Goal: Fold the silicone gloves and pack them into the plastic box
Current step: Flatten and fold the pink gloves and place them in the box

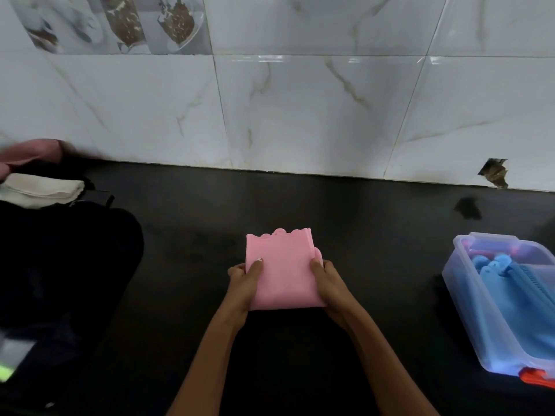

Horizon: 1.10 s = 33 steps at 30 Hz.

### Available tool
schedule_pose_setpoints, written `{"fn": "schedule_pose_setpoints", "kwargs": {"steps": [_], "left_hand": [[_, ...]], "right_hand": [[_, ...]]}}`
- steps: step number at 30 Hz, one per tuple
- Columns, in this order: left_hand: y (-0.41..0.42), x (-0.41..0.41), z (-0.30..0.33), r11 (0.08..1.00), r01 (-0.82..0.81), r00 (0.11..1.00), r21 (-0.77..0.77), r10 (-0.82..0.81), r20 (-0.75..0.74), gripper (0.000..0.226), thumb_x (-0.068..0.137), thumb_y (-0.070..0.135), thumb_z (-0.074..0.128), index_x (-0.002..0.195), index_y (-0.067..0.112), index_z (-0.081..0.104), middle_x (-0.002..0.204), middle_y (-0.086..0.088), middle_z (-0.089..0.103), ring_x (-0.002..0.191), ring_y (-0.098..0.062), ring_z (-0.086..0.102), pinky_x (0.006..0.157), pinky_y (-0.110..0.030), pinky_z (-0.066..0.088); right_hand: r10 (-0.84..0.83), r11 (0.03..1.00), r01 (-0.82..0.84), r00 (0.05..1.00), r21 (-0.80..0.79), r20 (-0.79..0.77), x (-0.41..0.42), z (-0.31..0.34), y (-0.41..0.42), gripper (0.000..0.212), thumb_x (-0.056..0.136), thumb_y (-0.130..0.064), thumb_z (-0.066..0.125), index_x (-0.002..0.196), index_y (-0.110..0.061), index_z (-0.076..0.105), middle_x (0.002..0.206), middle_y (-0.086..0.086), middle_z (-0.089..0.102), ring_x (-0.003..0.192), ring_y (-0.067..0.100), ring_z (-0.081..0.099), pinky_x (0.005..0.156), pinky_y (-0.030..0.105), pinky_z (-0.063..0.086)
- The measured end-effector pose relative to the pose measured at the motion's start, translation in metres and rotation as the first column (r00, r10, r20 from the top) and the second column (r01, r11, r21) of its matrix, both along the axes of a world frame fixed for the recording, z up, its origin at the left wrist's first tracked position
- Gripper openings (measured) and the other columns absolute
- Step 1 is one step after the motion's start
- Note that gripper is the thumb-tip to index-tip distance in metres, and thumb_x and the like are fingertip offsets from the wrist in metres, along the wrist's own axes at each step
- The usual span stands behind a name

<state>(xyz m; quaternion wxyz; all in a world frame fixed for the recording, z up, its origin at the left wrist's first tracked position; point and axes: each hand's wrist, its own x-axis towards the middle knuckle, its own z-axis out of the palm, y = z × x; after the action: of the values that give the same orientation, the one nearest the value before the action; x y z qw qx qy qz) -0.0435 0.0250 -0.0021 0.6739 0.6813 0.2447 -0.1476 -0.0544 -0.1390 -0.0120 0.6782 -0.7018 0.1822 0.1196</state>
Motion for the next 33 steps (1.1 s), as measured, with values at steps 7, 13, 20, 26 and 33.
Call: {"fn": "schedule_pose_setpoints", "kwargs": {"steps": [7, 13, 20, 26, 33], "left_hand": [[-0.008, -0.009, 0.002, 0.996, -0.054, 0.994, -0.065, 0.060, 0.086, 0.050, 0.091, 0.034, 0.055, 0.132, 0.013, 0.034, 0.118, -0.008, 0.052, 0.089, -0.019, 0.056, 0.068, -0.034, 0.049], [-0.050, -0.006, 0.029, 0.986, 0.057, 0.981, -0.160, -0.026, 0.193, 0.041, 0.093, 0.034, 0.051, 0.128, 0.018, 0.039, 0.095, 0.005, 0.054, 0.084, -0.016, 0.057, 0.057, -0.029, 0.045], [-0.154, -0.017, 0.082, 0.910, 0.301, 0.928, -0.286, -0.211, 0.306, 0.027, 0.092, 0.038, 0.052, 0.116, 0.028, 0.044, 0.092, 0.003, 0.063, 0.078, -0.015, 0.064, 0.051, -0.024, 0.050], [-0.238, -0.044, 0.098, 0.810, 0.455, 0.887, -0.369, -0.376, 0.269, 0.035, 0.097, 0.034, 0.045, 0.127, 0.017, 0.041, 0.107, -0.011, 0.066, 0.080, -0.022, 0.066, 0.063, -0.032, 0.057], [-0.296, -0.073, 0.085, 0.805, 0.558, 0.826, -0.202, -0.515, 0.229, 0.045, 0.098, 0.030, 0.043, 0.135, 0.010, 0.027, 0.125, -0.015, 0.054, 0.105, -0.031, 0.059, 0.093, -0.043, 0.051]], "right_hand": [[-0.015, 0.998, 0.016, 1.000, -0.063, 0.011, -0.004, 0.004, -0.005, 0.037, 0.100, -0.035, 0.033, 0.130, -0.015, 0.040, 0.113, 0.001, 0.052, 0.096, 0.015, 0.058, 0.074, 0.029, 0.051], [-0.081, 0.991, 0.100, 0.975, -0.087, 0.205, -0.022, 0.052, -0.049, 0.023, 0.099, -0.035, 0.037, 0.118, -0.025, 0.043, 0.107, -0.004, 0.055, 0.091, 0.010, 0.058, 0.065, 0.022, 0.046], [-0.254, 0.858, 0.396, 0.881, -0.328, 0.399, -0.065, 0.115, -0.150, 0.025, 0.098, -0.037, 0.038, 0.116, -0.025, 0.050, 0.096, -0.007, 0.058, 0.086, 0.006, 0.054, 0.075, 0.023, 0.039], [-0.325, 0.806, 0.470, 0.859, -0.361, 0.395, -0.108, 0.139, -0.221, 0.029, 0.099, -0.034, 0.040, 0.113, -0.013, 0.055, 0.100, 0.007, 0.062, 0.088, 0.018, 0.057, 0.080, 0.033, 0.046], [-0.357, 0.666, 0.408, 0.909, -0.624, 0.214, -0.132, 0.121, -0.274, 0.045, 0.100, -0.037, 0.033, 0.129, -0.006, 0.048, 0.127, 0.014, 0.054, 0.110, 0.024, 0.053, 0.097, 0.038, 0.040]]}}
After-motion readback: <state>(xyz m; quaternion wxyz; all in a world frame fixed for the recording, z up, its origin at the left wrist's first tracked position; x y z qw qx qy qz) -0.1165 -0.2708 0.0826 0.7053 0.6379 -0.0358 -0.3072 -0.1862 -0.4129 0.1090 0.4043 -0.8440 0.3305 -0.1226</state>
